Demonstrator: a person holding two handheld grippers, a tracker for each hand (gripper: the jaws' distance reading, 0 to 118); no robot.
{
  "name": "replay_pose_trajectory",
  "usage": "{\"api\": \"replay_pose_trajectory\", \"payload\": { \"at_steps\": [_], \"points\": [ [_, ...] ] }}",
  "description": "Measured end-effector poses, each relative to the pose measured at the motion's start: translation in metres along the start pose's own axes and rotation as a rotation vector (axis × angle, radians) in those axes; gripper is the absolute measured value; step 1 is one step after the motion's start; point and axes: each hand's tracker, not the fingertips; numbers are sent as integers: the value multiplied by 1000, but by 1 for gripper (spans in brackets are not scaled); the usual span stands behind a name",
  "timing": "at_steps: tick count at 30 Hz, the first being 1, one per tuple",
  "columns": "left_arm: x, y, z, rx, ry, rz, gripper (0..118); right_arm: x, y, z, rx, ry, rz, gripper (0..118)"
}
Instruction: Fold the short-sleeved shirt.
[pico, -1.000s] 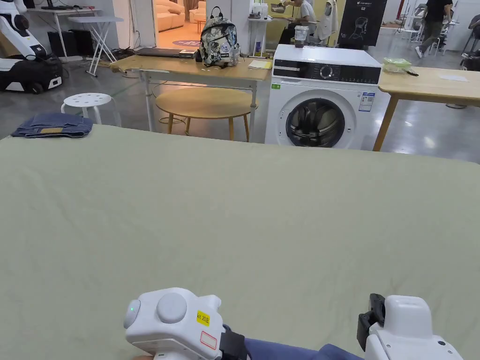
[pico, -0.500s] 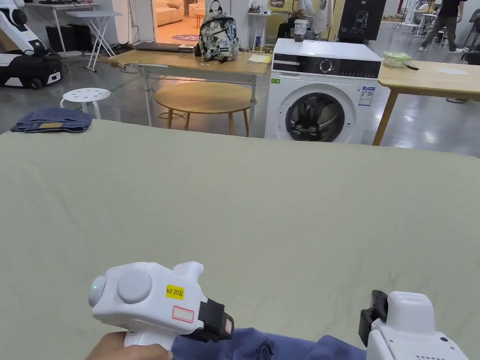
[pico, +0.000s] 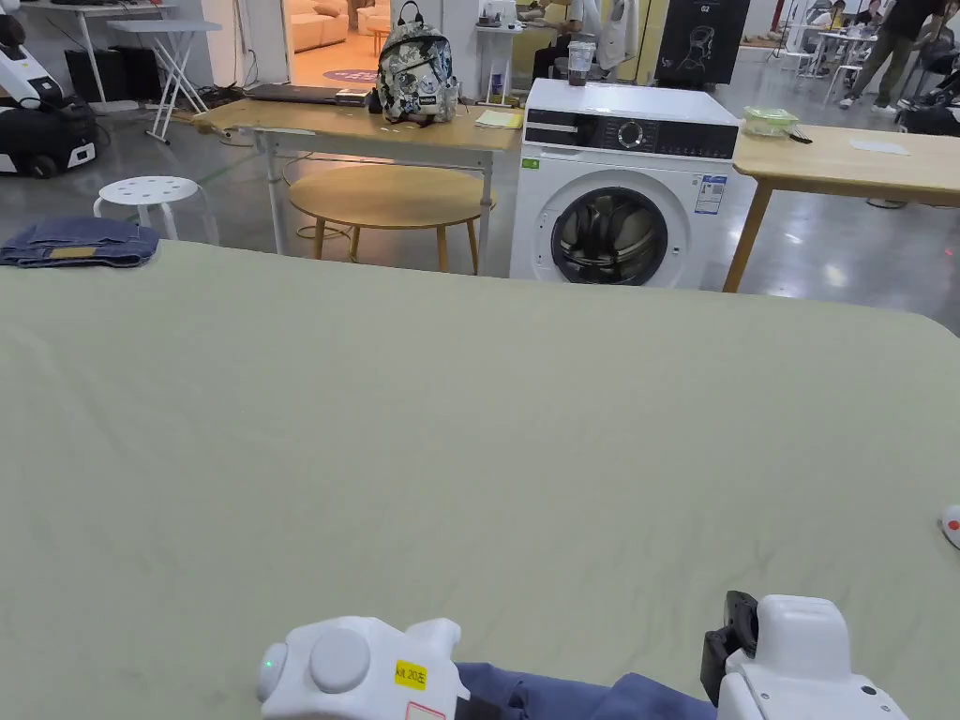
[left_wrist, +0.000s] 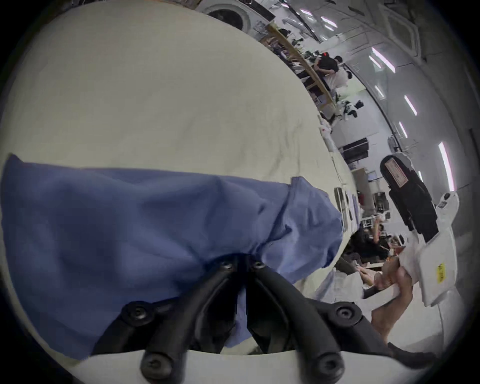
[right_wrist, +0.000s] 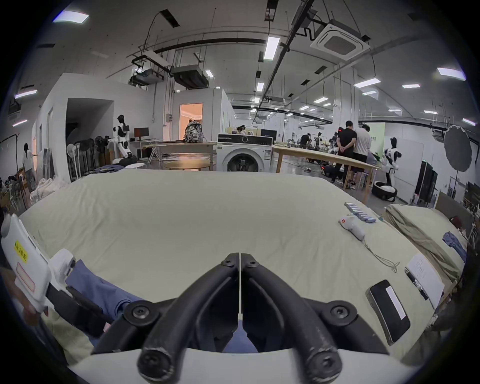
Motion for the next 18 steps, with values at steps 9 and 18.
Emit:
{"api": "replay_pose_trajectory", "payload": {
  "at_steps": [9,18],
  "points": [
    [2,-9,-18,31,90,-76,0,3,0,2,1,-8,-3,0],
    [-1,-1,29,134,4,-38,0,0,4,4,16,-1,-4,0]
  ]
}}
